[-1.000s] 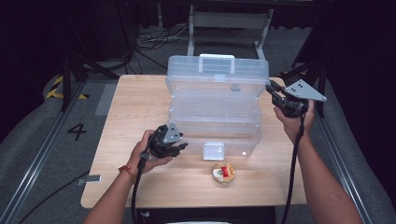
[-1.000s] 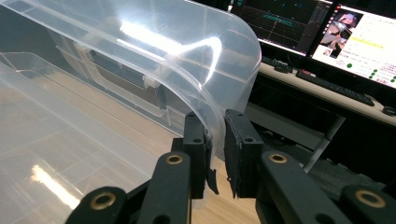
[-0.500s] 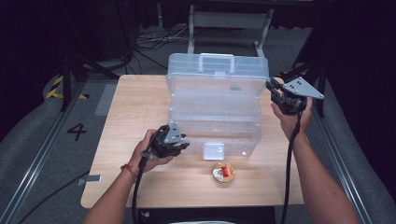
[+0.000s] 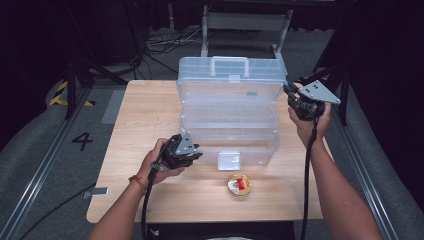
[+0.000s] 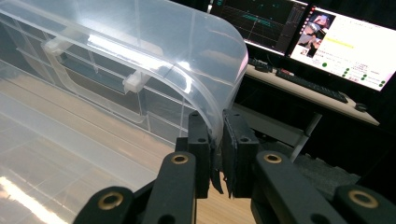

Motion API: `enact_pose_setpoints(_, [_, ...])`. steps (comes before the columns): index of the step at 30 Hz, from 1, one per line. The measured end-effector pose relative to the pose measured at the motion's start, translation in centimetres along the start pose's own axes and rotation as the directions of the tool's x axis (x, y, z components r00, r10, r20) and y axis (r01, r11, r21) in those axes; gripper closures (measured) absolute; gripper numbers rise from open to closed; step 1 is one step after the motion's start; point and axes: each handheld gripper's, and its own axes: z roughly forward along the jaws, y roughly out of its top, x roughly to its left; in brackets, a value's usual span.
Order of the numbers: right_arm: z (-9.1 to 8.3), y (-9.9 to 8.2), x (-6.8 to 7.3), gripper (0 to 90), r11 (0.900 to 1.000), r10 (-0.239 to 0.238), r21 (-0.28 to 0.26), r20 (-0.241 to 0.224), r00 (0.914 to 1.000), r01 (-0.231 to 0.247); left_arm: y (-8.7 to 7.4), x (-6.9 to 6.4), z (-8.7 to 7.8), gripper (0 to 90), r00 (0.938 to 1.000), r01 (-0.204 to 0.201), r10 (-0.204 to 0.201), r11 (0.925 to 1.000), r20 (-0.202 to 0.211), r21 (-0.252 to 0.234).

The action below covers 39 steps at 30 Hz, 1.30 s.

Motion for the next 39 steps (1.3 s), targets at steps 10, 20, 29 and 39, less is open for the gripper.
enact_pose_setpoints(10, [0.0,0.1,0.2,83.1,1.0,0.009,0.003,0.011,0.9999,-0.009,-0.2,0.2,-0.1,68.3,0.9999,-0.013,0.013,0.9999,0.006,-0.006])
enact_pose_setpoints(20, [0.2,0.4,0.0,83.1,0.9998,0.018,0.013,0.005,0.9998,-0.018,-0.3,0.4,0.0,68.2,0.9997,-0.007,0.007,0.9998,0.025,-0.018])
enact_pose_setpoints(29, [0.4,0.7,0.0,83.1,0.9993,0.025,0.028,0.011,0.9996,-0.025,-0.3,0.5,0.1,68.2,0.9994,-0.01,0.011,0.9996,0.034,-0.025])
enact_pose_setpoints(39, [1.3,1.4,-0.4,83.4,0.997,0.052,0.056,0.017,0.9985,-0.053,-0.5,0.7,0.2,69.0,0.9986,-0.021,0.023,0.9991,0.047,-0.036])
